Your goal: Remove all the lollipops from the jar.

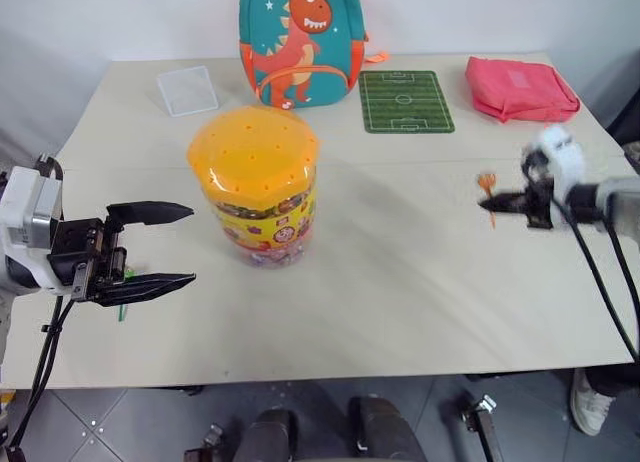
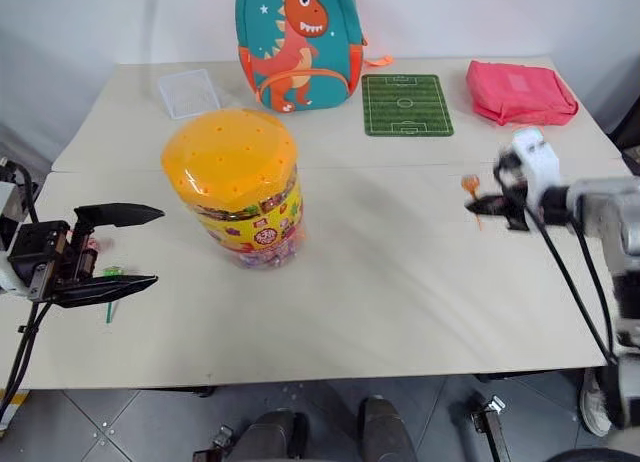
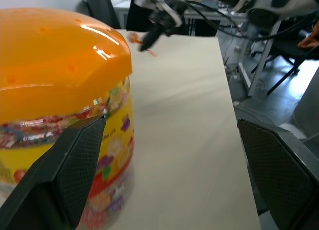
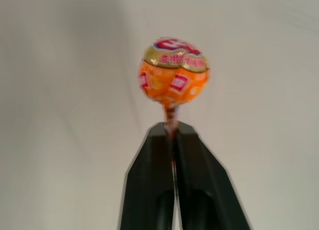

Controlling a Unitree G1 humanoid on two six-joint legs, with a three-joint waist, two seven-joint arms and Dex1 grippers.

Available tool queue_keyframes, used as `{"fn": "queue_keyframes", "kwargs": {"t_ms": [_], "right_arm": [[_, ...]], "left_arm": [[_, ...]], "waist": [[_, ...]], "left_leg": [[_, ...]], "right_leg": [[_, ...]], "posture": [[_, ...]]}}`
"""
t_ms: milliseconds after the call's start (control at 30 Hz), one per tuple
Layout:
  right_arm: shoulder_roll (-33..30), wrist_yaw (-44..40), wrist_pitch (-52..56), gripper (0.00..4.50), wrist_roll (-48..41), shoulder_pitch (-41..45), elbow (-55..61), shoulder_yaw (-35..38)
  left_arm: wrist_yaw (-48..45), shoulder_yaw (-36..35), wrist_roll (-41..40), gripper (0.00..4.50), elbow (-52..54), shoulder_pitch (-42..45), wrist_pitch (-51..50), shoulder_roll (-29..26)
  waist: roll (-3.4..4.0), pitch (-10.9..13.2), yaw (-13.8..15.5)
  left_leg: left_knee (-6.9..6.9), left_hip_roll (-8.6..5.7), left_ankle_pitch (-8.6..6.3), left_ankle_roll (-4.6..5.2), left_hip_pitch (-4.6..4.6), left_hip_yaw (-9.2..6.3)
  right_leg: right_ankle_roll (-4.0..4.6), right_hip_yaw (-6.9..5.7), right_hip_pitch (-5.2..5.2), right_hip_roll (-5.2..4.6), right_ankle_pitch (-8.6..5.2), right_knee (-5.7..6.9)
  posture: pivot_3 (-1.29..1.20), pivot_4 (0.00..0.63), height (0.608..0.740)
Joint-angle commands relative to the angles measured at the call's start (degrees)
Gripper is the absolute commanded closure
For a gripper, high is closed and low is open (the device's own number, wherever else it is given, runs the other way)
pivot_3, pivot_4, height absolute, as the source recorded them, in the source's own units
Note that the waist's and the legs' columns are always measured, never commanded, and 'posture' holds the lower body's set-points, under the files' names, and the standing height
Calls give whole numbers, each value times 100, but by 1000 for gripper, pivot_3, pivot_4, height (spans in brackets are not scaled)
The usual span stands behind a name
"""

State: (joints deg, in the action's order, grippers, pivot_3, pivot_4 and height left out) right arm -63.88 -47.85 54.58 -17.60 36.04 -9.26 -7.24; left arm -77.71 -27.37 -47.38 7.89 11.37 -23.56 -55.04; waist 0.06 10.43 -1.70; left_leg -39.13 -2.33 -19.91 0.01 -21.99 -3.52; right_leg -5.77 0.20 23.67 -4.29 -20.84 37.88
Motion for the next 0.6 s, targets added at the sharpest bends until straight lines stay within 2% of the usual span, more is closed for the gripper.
{"fn": "queue_keyframes", "kwargs": {"t_ms": [33,167,200,267,433,567,600], "right_arm": [[40,159,-264,4464,357,-423,23,-8],[52,-26,114,4464,307,-544,97,63],[55,10,133,4246,341,-552,21,105],[13,-79,120,3772,357,-544,-50,159],[-42,-256,68,2143,247,-631,108,508],[-293,-943,-790,690,-69,-1050,457,1245],[-328,-1162,-1115,454,-182,-1171,539,1495]], "left_arm": [[-10,-59,66,0,94,8,171,45],[20,-28,91,0,97,47,220,69],[47,-29,90,0,94,47,204,62],[131,-52,56,0,97,46,142,56],[351,-144,88,0,38,22,181,106],[431,-240,303,0,-168,-213,273,64],[429,-262,397,0,-260,-266,354,64]], "waist": [[-2,-1,11],[-1,-2,-2],[-1,-2,10],[-1,-2,14],[-2,-1,15],[1,0,18],[3,0,19]], "left_leg": [[-1,-1,4,3,-1,0],[-5,-3,19,2,11,23],[-2,-2,19,1,14,23],[3,-1,18,0,17,20],[10,-2,15,1,17,20],[11,-4,15,1,16,21],[11,-5,15,1,16,21]], "right_leg": [[0,1,-3,-1,0,-2],[1,12,-8,-6,1,0],[1,12,-8,-6,1,5],[1,10,-8,-6,1,8],[-1,9,-7,-8,2,3],[-1,8,-6,-9,2,3],[-2,8,-6,-10,2,3]], "posture": [[0,150,740],[0,150,740],[0,150,740],[0,150,740],[0,150,740],[0,150,740],[0,150,740]]}}
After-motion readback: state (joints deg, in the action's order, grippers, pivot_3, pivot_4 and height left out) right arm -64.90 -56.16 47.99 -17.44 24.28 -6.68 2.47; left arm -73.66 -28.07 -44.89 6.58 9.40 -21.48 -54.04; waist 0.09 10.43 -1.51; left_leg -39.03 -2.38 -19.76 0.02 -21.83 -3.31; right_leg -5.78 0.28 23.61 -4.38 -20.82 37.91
